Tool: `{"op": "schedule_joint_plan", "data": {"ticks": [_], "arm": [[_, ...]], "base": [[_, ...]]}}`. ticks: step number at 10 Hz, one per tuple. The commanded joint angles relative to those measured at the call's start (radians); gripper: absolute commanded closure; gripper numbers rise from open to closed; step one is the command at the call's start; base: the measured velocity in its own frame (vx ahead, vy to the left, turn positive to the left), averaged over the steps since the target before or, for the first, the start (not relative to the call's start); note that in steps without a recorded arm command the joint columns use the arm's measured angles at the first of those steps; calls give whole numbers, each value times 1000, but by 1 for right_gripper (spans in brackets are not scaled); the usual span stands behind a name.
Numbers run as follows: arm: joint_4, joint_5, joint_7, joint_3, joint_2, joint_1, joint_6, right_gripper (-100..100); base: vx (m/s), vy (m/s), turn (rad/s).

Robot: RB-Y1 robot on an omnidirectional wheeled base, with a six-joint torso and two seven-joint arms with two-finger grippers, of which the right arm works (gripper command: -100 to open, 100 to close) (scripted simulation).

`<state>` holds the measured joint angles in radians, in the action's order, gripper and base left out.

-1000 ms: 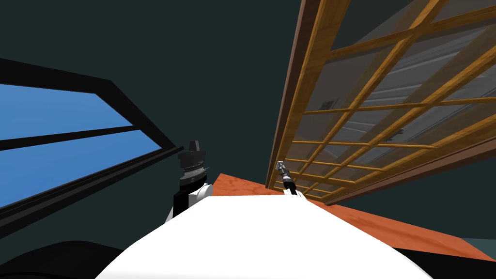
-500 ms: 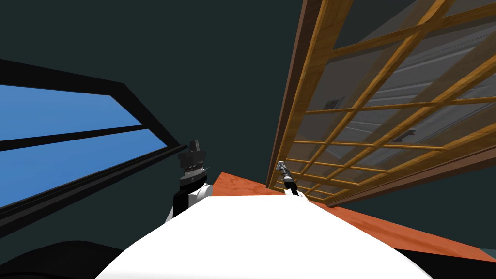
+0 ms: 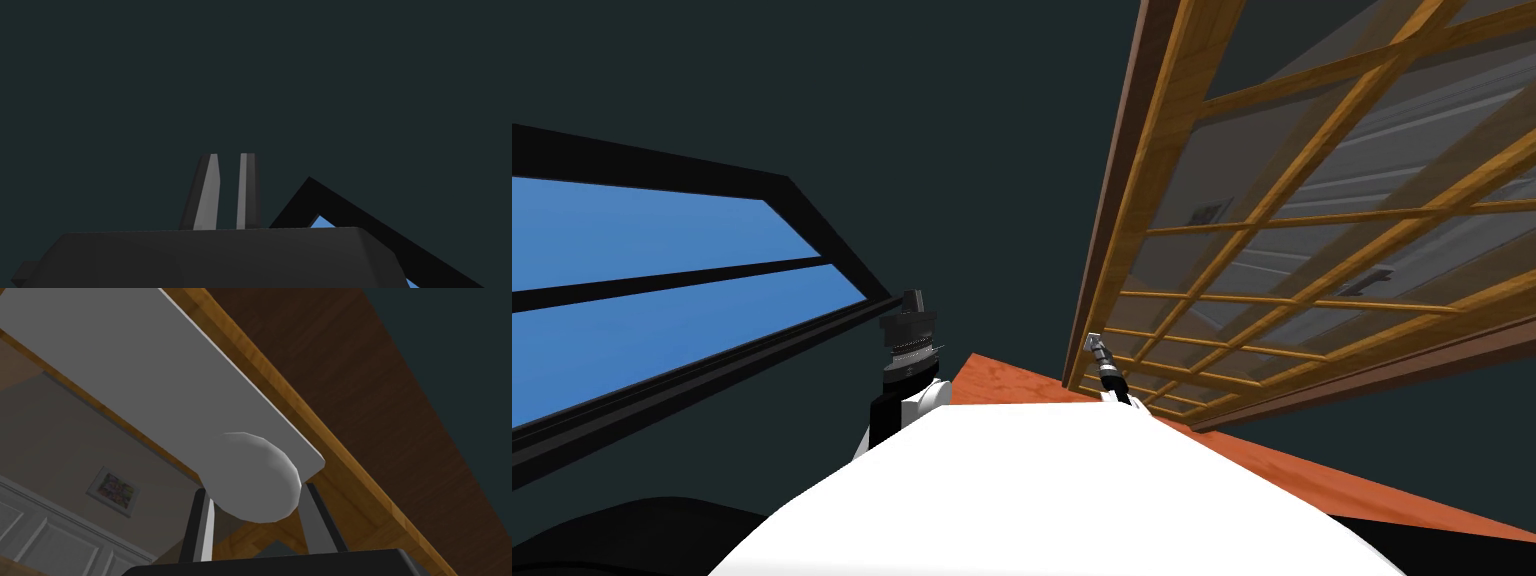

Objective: Pull the door open

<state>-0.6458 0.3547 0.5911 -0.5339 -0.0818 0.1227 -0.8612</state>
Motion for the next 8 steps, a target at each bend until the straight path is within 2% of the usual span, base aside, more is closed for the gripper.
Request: {"op": "schedule_joint_plan", "data": {"ticks": [1,2,4,5,6,7,8], "arm": [[18,-9,-30,15,7,12,-13,100],[19,-28,-68,25,1,10,-13,100],[19,-28,-70,25,1,10,-13,100],[20,-50,-112,36,-4,8,-14,100],[20,-50,-112,36,-4,8,-14,100],[21,-72,-152,47,-10,6,-15,100],[21,-72,-153,47,-10,6,-15,100]], "base": [[-23,-9,25],[-17,-1,60],[-17,1,11],[-22,0,33],[-17,-6,60],[-22,-10,93],[-18,-12,34]]}}
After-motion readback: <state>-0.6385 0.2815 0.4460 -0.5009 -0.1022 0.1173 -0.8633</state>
